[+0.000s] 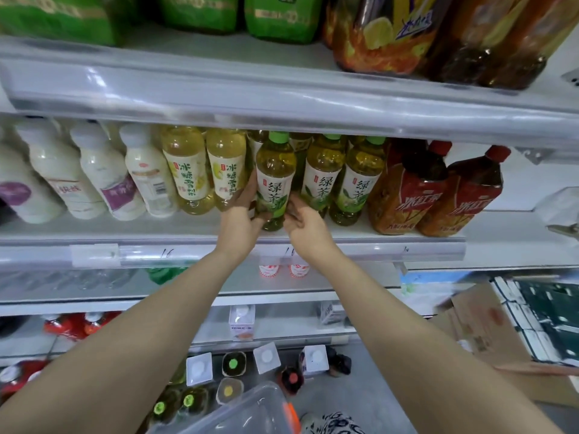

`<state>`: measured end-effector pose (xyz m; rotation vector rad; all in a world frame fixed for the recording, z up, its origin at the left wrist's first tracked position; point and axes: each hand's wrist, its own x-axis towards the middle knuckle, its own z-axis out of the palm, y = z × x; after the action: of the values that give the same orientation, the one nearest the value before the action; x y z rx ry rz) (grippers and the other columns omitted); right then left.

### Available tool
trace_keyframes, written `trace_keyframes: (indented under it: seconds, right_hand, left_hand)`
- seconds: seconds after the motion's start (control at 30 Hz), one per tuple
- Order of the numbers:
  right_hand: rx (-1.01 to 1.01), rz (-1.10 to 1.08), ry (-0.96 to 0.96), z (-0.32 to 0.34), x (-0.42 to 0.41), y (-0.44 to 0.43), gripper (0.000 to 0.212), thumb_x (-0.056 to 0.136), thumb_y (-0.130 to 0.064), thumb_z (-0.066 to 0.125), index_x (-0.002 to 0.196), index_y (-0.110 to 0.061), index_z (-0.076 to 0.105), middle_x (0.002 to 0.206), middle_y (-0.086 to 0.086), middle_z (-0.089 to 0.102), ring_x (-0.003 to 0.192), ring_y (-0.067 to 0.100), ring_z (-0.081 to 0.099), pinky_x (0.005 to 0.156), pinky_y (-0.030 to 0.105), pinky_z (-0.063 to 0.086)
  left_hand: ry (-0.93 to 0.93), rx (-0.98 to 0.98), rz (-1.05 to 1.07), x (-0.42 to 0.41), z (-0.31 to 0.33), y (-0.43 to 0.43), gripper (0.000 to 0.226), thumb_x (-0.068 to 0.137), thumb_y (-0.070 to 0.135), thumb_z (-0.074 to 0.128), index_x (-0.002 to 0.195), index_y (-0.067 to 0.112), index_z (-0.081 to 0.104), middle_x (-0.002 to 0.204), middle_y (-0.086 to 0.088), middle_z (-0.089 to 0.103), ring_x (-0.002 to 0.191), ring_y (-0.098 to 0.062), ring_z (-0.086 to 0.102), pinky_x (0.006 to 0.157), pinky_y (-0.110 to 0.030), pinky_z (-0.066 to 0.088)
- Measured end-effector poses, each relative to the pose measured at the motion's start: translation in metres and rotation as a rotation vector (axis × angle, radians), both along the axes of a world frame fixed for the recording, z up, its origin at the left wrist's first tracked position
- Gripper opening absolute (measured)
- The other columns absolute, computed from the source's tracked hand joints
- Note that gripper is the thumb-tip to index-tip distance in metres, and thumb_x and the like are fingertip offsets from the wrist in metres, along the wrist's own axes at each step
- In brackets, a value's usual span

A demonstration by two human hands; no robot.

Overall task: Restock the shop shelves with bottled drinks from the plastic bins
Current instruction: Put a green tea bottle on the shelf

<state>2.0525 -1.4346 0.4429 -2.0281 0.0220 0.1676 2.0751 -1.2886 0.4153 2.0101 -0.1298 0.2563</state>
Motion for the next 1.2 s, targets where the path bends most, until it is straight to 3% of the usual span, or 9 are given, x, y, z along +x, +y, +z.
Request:
trace_keyframes:
  seconds: [0.07, 0.37, 0.43, 0.57, 0.67, 0.8, 0.93, 1.07, 1.2]
  right_hand:
    - [0.018, 0.014, 0.014, 0.002, 0.002, -0.003, 0.062, 0.097, 0.005, 0.045, 0.154, -0.018, 0.035, 0.144, -0.004, 0.051, 0.130, 0.008, 0.048, 0.115, 0.028, 0.033]
    - [0.012, 0.044, 0.087, -0.002, 0.013, -0.004, 0.072, 0.096, -0.003, 0.049, 0.158, -0.029, 0.024, 0.154, 0.000, 0.044, 0.142, 0.023, 0.041, 0.118, 0.043, 0.033]
    - [0.028, 0.058, 0.098, 0.003, 0.013, -0.004, 0.069, 0.097, -0.003, 0.050, 0.157, -0.027, 0.026, 0.155, -0.001, 0.042, 0.144, 0.022, 0.038, 0.121, 0.045, 0.028]
    - [0.042, 0.072, 0.119, 0.017, 0.008, -0.009, 0.065, 0.099, 0.003, 0.046, 0.156, -0.021, 0.029, 0.157, 0.000, 0.040, 0.145, 0.018, 0.037, 0.122, 0.038, 0.027]
    - [0.028, 0.057, 0.083, 0.031, -0.003, -0.013, 0.061, 0.101, 0.006, 0.042, 0.156, -0.016, 0.032, 0.158, -0.001, 0.037, 0.145, 0.013, 0.036, 0.117, 0.023, 0.027]
    - [0.031, 0.010, 0.050, 0.056, -0.031, -0.011, 0.059, 0.101, 0.007, 0.043, 0.154, -0.016, 0.034, 0.156, 0.001, 0.041, 0.142, 0.015, 0.042, 0.116, 0.028, 0.033]
    - [0.007, -0.018, 0.007, 0.087, -0.072, 0.003, 0.056, 0.101, 0.003, 0.049, 0.153, -0.013, 0.036, 0.153, 0.006, 0.044, 0.140, 0.018, 0.045, 0.109, 0.023, 0.037]
    - [-0.104, -0.021, -0.080, 0.115, -0.117, 0.029, 0.053, 0.098, -0.002, 0.055, 0.149, -0.013, 0.044, 0.144, 0.008, 0.054, 0.130, 0.017, 0.053, 0.105, 0.024, 0.041]
    - [-0.162, -0.037, -0.186, 0.136, -0.157, 0.066, 0.046, 0.096, -0.005, 0.060, 0.140, -0.017, 0.055, 0.130, 0.002, 0.063, 0.119, 0.012, 0.057, 0.104, 0.030, 0.046]
  left_hand:
    - [-0.027, -0.005, 0.002, 0.007, -0.001, -0.004, 0.091, 0.078, 0.000, 0.072, 0.151, 0.033, 0.030, 0.149, -0.011, 0.043, 0.134, -0.026, 0.046, 0.105, -0.041, 0.048]
    - [0.005, -0.015, 0.060, 0.019, 0.002, -0.012, 0.086, 0.078, 0.024, 0.069, 0.146, 0.052, 0.024, 0.152, 0.000, 0.043, 0.134, -0.027, 0.048, 0.106, -0.048, 0.045]
    - [0.013, -0.011, 0.070, 0.019, 0.003, -0.012, 0.084, 0.079, 0.025, 0.069, 0.147, 0.049, 0.027, 0.151, -0.001, 0.045, 0.133, -0.027, 0.049, 0.106, -0.047, 0.046]
    - [0.049, -0.018, 0.053, 0.010, 0.010, -0.013, 0.069, 0.082, 0.016, 0.070, 0.145, 0.024, 0.043, 0.135, -0.008, 0.059, 0.120, -0.028, 0.058, 0.098, -0.042, 0.052]
    - [0.121, -0.018, 0.028, -0.005, 0.025, -0.009, 0.059, 0.085, -0.003, 0.068, 0.140, 0.010, 0.050, 0.122, -0.006, 0.061, 0.111, -0.023, 0.060, 0.089, -0.021, 0.048]
    - [0.155, 0.029, 0.009, -0.036, 0.055, 0.004, 0.042, 0.087, 0.007, 0.072, 0.127, 0.007, 0.061, 0.114, 0.000, 0.063, 0.101, -0.015, 0.060, 0.087, -0.018, 0.044]
    - [0.150, -0.035, -0.075, -0.074, 0.083, 0.026, 0.041, 0.087, 0.009, 0.072, 0.126, 0.013, 0.062, 0.114, -0.002, 0.066, 0.099, -0.016, 0.064, 0.093, -0.027, 0.049]
    - [0.094, -0.034, -0.148, -0.118, 0.118, 0.061, 0.041, 0.086, 0.011, 0.073, 0.125, 0.019, 0.064, 0.110, 0.005, 0.067, 0.096, -0.010, 0.064, 0.091, -0.022, 0.050]
    - [0.053, 0.032, -0.187, -0.162, 0.144, 0.102, 0.041, 0.085, 0.015, 0.074, 0.125, 0.019, 0.065, 0.112, 0.004, 0.069, 0.096, -0.011, 0.065, 0.093, -0.028, 0.052]
